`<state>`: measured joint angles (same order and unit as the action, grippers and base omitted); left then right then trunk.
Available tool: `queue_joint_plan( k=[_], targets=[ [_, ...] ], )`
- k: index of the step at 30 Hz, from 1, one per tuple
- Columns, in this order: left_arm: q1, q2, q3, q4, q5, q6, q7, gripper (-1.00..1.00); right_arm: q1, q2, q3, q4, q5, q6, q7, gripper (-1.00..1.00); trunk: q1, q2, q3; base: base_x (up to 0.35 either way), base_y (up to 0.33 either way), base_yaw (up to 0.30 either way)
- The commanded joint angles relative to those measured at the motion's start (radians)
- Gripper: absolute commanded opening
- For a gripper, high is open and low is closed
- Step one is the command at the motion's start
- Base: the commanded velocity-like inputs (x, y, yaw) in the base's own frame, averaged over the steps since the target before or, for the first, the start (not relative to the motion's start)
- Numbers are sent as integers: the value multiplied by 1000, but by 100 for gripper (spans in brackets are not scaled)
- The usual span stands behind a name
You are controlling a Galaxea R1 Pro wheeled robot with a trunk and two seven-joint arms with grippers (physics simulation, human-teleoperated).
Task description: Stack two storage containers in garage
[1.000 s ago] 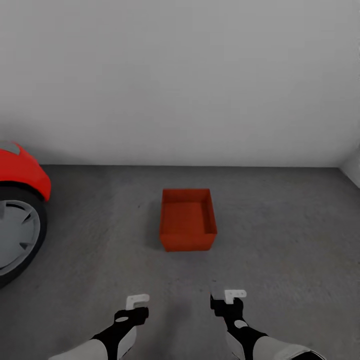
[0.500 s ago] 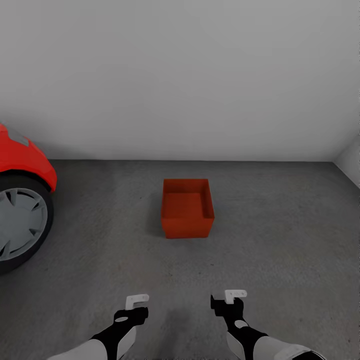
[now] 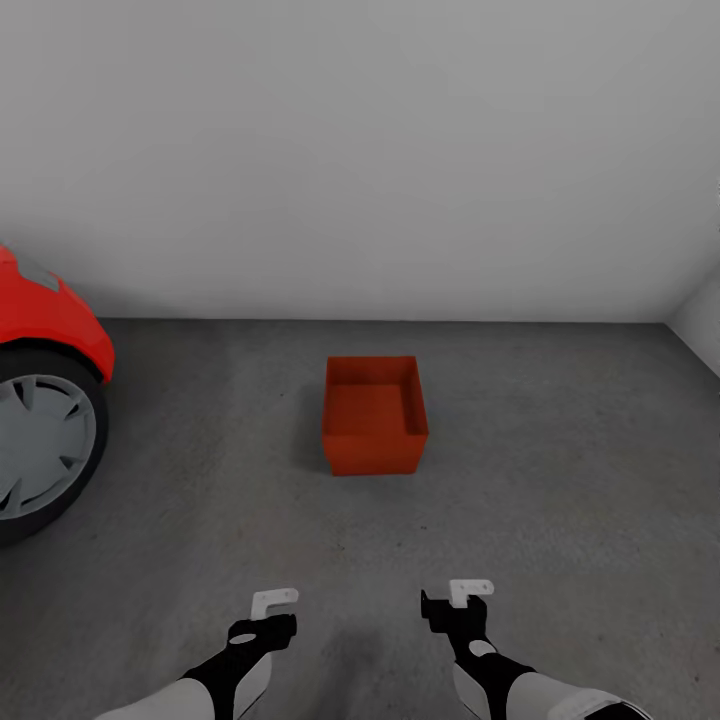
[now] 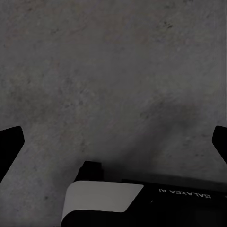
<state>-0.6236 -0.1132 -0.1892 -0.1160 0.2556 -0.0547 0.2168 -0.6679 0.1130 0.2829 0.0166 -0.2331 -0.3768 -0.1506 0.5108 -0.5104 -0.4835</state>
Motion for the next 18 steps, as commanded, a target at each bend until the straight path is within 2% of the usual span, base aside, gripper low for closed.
queue_joint_plan(
  k=[1, 15, 17, 18],
  targets=[
    [-1, 1, -9, 1, 10, -4, 1, 100, -1, 1, 9, 2, -8, -4, -3, 100, 0, -1, 0, 0, 0, 0],
    [-1, 3, -11, -1, 8, -4, -3, 100, -1, -3, 8, 2, -7, -3, -3, 100, 0, -1, 14, 0, 0, 0],
    [-1, 15, -10, 1, 10, -3, -2, 100, -1, -7, 7, 2, -7, -1, -3, 100, 0, -1, 15, 0, 0, 0],
    [-1, 32, -10, 4, 11, -1, -1, 100, -1, -23, 6, 3, -7, 0, -3, 100, 0, -1, 15, 0, 0, 0]
  ],
)
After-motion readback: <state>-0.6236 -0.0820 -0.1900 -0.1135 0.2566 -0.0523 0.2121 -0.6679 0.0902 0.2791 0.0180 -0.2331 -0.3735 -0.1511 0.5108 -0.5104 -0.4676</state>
